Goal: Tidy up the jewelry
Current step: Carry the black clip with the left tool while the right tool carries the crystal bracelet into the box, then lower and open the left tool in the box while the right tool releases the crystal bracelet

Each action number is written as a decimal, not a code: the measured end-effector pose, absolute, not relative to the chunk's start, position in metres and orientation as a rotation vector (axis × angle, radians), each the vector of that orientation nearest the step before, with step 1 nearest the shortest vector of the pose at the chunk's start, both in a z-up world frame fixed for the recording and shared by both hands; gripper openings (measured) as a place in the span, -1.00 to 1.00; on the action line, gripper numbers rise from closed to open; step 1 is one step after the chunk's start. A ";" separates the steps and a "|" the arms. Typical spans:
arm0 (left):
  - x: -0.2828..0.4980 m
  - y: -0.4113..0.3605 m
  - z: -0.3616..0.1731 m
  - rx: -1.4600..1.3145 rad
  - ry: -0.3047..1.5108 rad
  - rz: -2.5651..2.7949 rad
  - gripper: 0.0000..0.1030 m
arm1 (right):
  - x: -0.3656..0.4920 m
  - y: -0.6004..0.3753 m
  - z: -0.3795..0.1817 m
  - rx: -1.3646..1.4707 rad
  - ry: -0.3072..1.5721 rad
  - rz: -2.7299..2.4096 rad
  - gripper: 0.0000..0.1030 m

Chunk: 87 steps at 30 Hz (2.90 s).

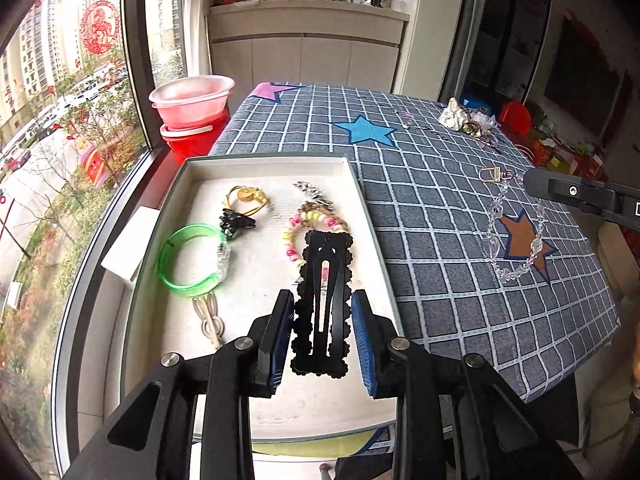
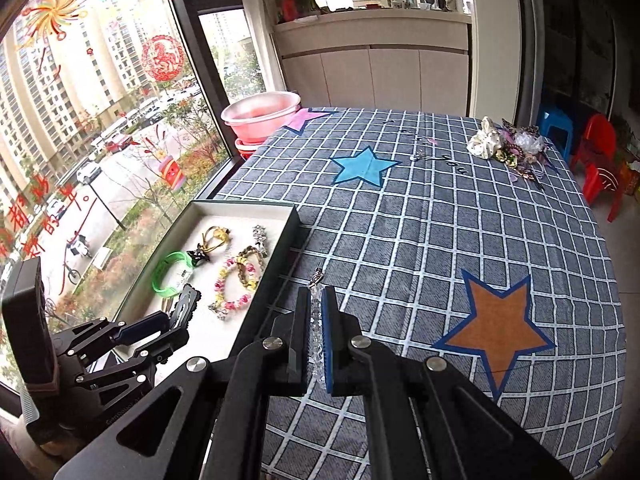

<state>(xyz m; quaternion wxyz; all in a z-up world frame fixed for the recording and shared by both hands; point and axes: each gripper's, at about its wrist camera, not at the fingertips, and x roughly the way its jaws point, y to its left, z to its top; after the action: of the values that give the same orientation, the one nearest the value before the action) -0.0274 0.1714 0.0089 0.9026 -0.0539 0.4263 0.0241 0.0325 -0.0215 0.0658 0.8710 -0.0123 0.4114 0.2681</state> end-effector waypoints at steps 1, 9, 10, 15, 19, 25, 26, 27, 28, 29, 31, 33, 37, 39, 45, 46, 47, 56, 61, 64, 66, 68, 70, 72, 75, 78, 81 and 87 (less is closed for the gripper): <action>-0.029 0.178 0.008 -0.117 0.884 0.064 -0.27 | 0.032 -0.014 0.067 -0.033 0.859 0.576 -0.89; -0.044 0.218 -0.008 -0.128 0.928 0.158 -0.27 | 0.022 0.043 0.063 -0.085 0.881 0.709 -0.89; -0.045 0.221 -0.010 -0.129 0.933 0.166 -0.27 | 0.020 0.049 0.061 -0.091 0.887 0.725 -0.89; -0.049 0.230 -0.017 -0.139 0.955 0.185 -0.27 | 0.010 0.077 0.049 -0.113 0.923 0.797 -0.89; -0.050 0.232 -0.021 -0.129 0.970 0.178 -0.27 | 0.002 0.092 0.040 -0.123 0.950 0.843 -0.89; -0.043 0.231 -0.029 -0.121 0.994 0.172 -0.27 | -0.002 0.108 0.021 -0.144 1.005 0.886 -0.89; -0.042 0.231 -0.030 -0.123 0.998 0.172 -0.27 | 0.000 0.110 0.017 -0.143 1.018 0.887 -0.89; -0.040 0.231 -0.032 -0.125 1.002 0.170 -0.27 | 0.003 0.111 0.012 -0.137 1.035 0.888 -0.90; -0.039 0.231 -0.033 -0.128 1.006 0.169 -0.27 | 0.006 0.111 0.007 -0.131 1.049 0.886 -0.90; -0.038 0.231 -0.035 -0.129 1.010 0.169 -0.27 | 0.009 0.112 0.003 -0.130 1.057 0.878 -0.90; -0.035 0.231 -0.038 -0.131 1.018 0.171 -0.27 | 0.015 0.112 -0.004 -0.134 1.066 0.858 -0.90; -0.032 0.232 -0.041 -0.135 1.025 0.172 -0.27 | 0.022 0.110 -0.010 -0.132 1.080 0.839 -0.90; -0.029 0.230 -0.046 -0.130 1.037 0.178 -0.27 | 0.032 0.108 -0.021 -0.136 1.098 0.804 -0.90; -0.027 0.228 -0.048 -0.124 1.041 0.178 -0.27 | 0.035 0.107 -0.026 -0.134 1.108 0.795 -0.89; -0.023 0.223 -0.049 -0.102 1.045 0.174 -0.27 | 0.037 0.110 -0.037 -0.159 1.119 0.781 -0.90; -0.022 0.221 -0.048 -0.099 1.046 0.170 -0.27 | 0.037 0.111 -0.038 -0.161 1.121 0.780 -0.89; -0.021 0.220 -0.048 -0.094 1.046 0.165 -0.27 | 0.037 0.111 -0.038 -0.164 1.121 0.778 -0.90; -0.011 0.211 -0.054 -0.058 1.076 0.147 -0.27 | 0.040 0.115 -0.045 -0.206 1.110 0.746 -0.90; -0.008 0.210 -0.053 -0.049 1.069 0.146 -0.27 | 0.037 0.120 -0.047 -0.251 1.092 0.743 -0.90; -0.007 0.210 -0.053 -0.054 1.072 0.150 -0.27 | 0.035 0.121 -0.047 -0.268 1.087 0.741 -0.90; -0.008 0.210 -0.053 -0.056 1.074 0.154 -0.27 | 0.034 0.121 -0.047 -0.280 1.084 0.742 -0.90; -0.008 0.210 -0.053 -0.062 1.077 0.156 -0.27 | 0.033 0.122 -0.048 -0.284 1.087 0.746 -0.90; -0.009 0.211 -0.053 -0.068 1.078 0.158 -0.27 | 0.033 0.122 -0.048 -0.285 1.085 0.744 -0.90; -0.009 0.213 -0.054 -0.077 1.078 0.159 -0.27 | 0.032 0.123 -0.048 -0.291 1.084 0.744 -0.90; -0.010 0.213 -0.054 -0.081 1.079 0.158 -0.27 | 0.033 0.124 -0.048 -0.299 1.084 0.747 -0.90; -0.010 0.213 -0.054 -0.076 1.078 0.158 -0.27 | 0.033 0.124 -0.048 -0.300 1.084 0.745 -0.89; -0.010 0.214 -0.053 -0.086 1.078 0.156 -0.27 | 0.035 0.124 -0.048 -0.300 1.087 0.744 -0.89; -0.013 0.214 -0.053 -0.091 1.074 0.154 -0.27 | 0.037 0.120 -0.048 -0.261 1.113 0.752 -0.88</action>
<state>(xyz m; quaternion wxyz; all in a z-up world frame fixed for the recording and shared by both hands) -0.0127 0.2144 -0.0530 0.8554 -0.0434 0.5109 0.0730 0.0375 0.1203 -0.0484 0.7749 -0.1208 0.5143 0.3472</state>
